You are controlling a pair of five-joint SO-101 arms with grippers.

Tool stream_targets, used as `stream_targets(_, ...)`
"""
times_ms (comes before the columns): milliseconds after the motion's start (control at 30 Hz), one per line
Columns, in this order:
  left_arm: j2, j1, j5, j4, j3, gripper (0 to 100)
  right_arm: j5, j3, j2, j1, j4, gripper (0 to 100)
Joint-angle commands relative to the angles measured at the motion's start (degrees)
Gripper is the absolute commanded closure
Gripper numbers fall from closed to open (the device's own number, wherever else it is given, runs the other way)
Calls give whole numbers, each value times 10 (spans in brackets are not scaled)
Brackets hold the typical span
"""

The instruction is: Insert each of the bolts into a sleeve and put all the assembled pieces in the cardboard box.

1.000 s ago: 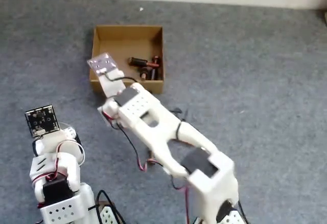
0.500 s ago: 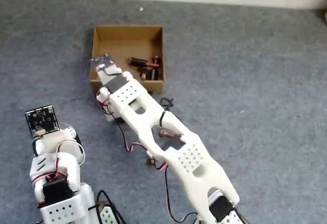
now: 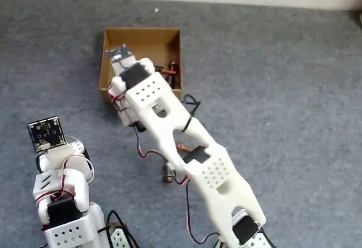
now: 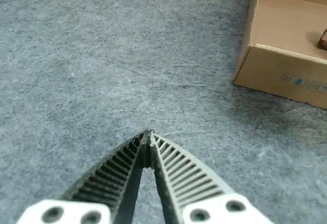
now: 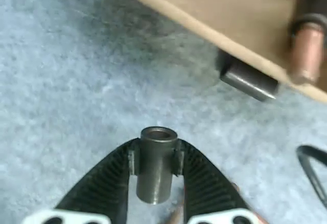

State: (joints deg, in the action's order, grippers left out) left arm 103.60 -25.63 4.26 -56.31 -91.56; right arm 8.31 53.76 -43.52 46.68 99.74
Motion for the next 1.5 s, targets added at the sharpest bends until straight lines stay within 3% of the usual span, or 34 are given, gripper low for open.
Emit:
stream_targets(0, 1, -6, -8, 15, 23, 989, -20, -72, 117, -9, 15, 994)
stream_targets(233, 1, -4, -8, 23, 15, 986, -23, -307, 335, -29, 11, 994)
stream_targets(600, 1, 16, -9, 25, 14, 986, -19, -601, 633, -144, -7, 994)
stream_targets(933, 0, 16, -11, 25, 14, 986, -19, -965, 865, -247, -276, 994)
stream_targets(1100, 0, 21, -120, 24, 11, 986, -18, -1084, 931, -303, -370, 994)
stream_targets(1267, -4, 92, -168, 19, 11, 948, -16, -1124, 941, -362, -427, 994)
stream_targets(1467, -6, 204, -171, -52, 88, 919, 26, -1126, 941, -439, -465, 994)
